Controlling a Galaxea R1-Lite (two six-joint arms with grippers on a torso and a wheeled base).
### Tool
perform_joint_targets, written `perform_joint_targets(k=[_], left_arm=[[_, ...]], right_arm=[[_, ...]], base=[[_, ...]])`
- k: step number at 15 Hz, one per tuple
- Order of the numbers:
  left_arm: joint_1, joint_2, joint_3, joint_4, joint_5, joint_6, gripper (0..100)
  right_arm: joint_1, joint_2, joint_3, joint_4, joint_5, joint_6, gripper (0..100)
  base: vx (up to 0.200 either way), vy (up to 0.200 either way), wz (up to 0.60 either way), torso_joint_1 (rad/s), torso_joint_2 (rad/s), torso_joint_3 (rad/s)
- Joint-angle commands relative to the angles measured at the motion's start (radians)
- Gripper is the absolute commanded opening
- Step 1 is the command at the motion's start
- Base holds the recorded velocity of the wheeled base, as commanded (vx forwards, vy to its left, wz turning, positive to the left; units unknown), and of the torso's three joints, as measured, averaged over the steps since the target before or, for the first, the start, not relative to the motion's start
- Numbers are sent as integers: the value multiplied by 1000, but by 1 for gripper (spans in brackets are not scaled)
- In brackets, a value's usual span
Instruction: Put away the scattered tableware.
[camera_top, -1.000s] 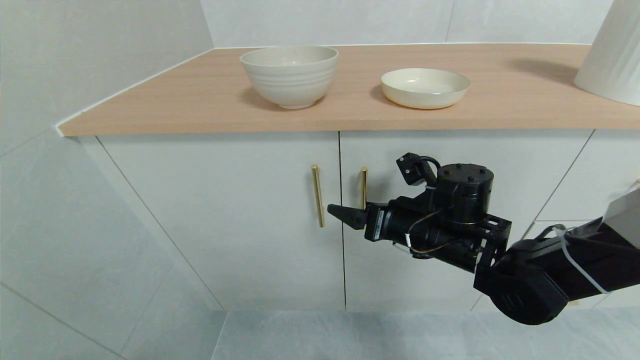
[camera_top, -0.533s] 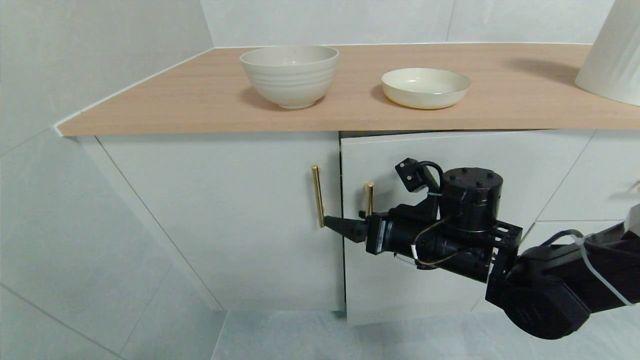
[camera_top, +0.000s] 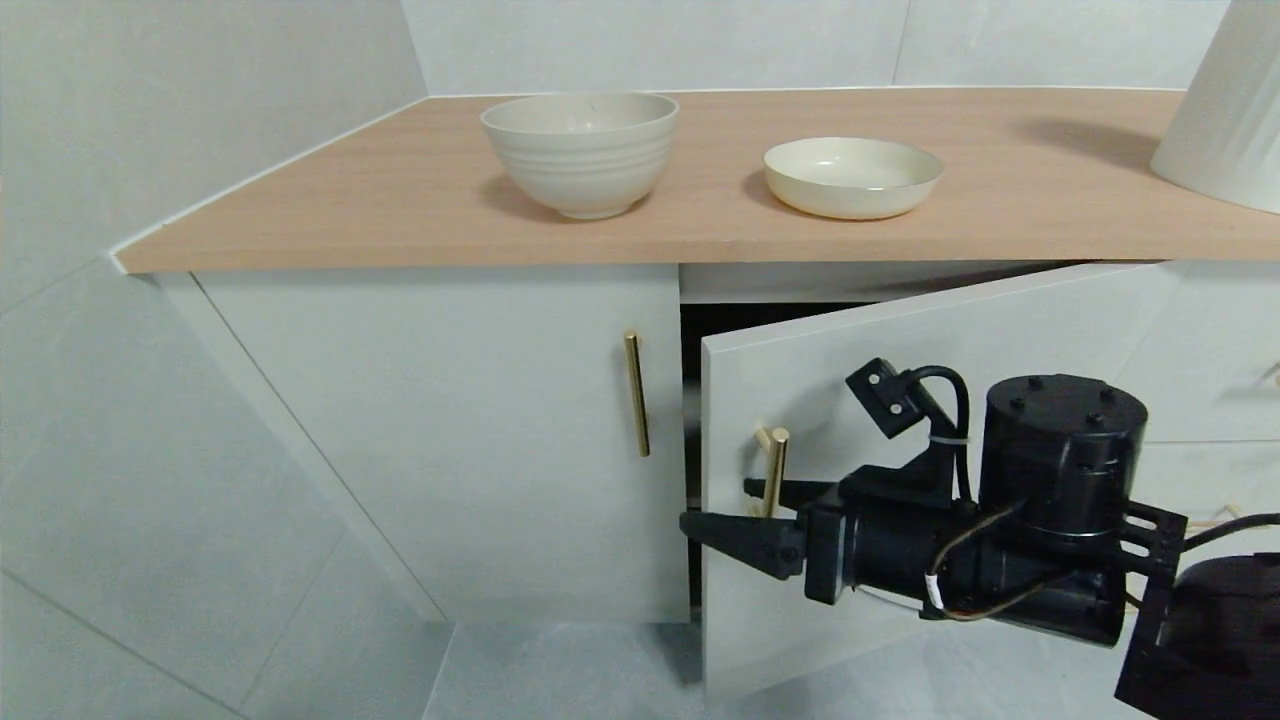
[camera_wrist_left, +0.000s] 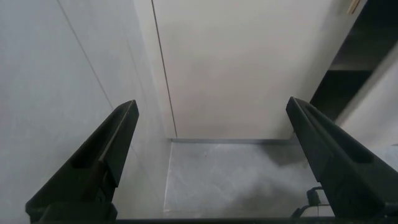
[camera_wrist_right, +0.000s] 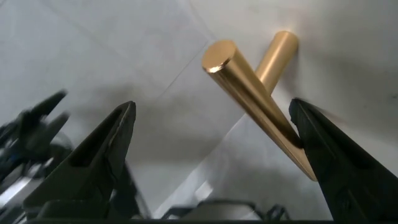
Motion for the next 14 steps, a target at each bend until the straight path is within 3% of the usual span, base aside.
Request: perform_joint_targets(k=[1, 10, 12, 13, 14], left_arm=[[1, 0, 0, 0, 0, 0, 100], [1, 0, -21, -9, -1, 15, 100], [-18, 74, -231, 69, -75, 11, 100], [-21, 115, -290, 98, -98, 11, 100], [-22, 221, -388, 119, -155, 14, 100]], right_arm=[[12, -68, 51, 4, 0, 0, 100], [82, -186, 212, 0, 48, 0, 100], [96, -198, 241, -1, 48, -2, 100], [98, -201, 247, -1, 48, -2, 100], [99, -213, 257, -1, 48, -2, 100]], base=[[0, 0, 0, 0, 0, 0], [0, 0, 0, 0, 0, 0], [0, 0, 0, 0, 0, 0], [0, 0, 0, 0, 0, 0], [0, 0, 0, 0, 0, 0]])
